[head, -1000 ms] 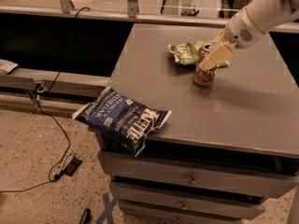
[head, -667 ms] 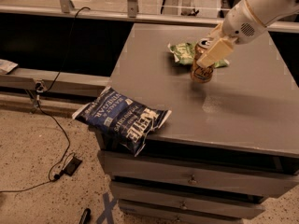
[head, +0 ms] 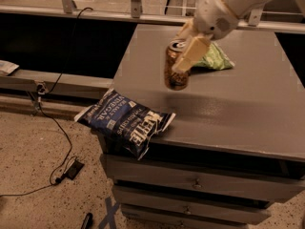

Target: Move orange can near blue chip bag

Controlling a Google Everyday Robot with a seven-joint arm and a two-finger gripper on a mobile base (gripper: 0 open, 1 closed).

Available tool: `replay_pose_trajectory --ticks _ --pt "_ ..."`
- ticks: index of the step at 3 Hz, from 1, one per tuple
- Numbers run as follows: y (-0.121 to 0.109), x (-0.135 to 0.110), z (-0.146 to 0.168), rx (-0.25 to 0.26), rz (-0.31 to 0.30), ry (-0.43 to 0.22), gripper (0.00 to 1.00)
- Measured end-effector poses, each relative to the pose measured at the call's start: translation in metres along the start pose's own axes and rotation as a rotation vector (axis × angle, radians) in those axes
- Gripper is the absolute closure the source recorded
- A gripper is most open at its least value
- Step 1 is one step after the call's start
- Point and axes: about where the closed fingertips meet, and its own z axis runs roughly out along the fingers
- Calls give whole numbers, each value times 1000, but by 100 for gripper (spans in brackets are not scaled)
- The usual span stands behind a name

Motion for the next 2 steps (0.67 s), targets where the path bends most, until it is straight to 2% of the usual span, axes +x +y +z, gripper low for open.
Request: replay_pose_trajectory --ticks 1,2 --pt "5 -31 30 -93 -85 -16 100" --pt "3 -53 50 -164 -154 -66 81"
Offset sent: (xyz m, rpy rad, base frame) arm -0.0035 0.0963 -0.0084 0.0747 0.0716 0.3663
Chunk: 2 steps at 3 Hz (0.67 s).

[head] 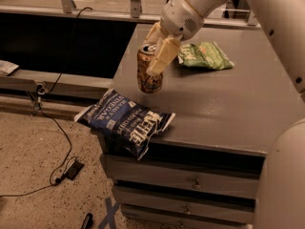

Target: Move orange can near blue chip bag

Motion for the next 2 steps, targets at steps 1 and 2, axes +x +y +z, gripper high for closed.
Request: replay_pose_trajectory --ticks 1,2 --pt "-6 -7 15 -37 -40 -7 58" --pt "-10 2 26 -68 -14 -7 35"
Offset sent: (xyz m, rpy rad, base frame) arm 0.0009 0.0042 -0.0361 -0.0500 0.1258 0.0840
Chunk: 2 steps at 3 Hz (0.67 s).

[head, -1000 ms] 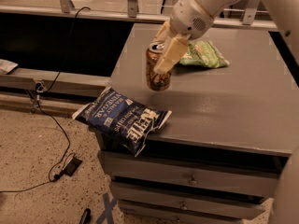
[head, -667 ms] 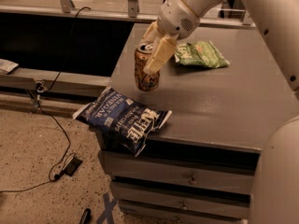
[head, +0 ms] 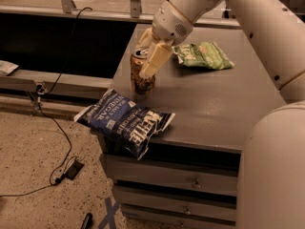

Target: Move orange can near blue chip bag

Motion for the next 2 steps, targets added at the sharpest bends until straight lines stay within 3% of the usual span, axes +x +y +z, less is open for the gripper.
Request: replay_pose_trajectory --ticks 1,2 --pt "-1 8 10 -25 18 -4 12" --pt "0 11 14 -39 30 -14 0"
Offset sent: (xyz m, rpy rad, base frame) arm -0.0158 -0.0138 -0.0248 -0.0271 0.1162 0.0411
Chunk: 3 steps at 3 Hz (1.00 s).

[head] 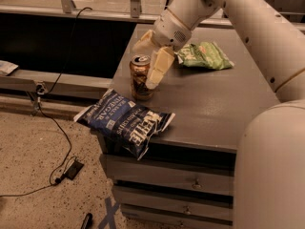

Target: Move orange can near blue chip bag

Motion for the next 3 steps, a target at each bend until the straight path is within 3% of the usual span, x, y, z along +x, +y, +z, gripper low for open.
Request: replay_pose_trajectory --ticks 1,2,3 --pt "-1 4 -11 22 -5 -14 0" --pt "-5 32 -50 145 21 -6 0" --pt "-9 32 -49 155 21 -11 0"
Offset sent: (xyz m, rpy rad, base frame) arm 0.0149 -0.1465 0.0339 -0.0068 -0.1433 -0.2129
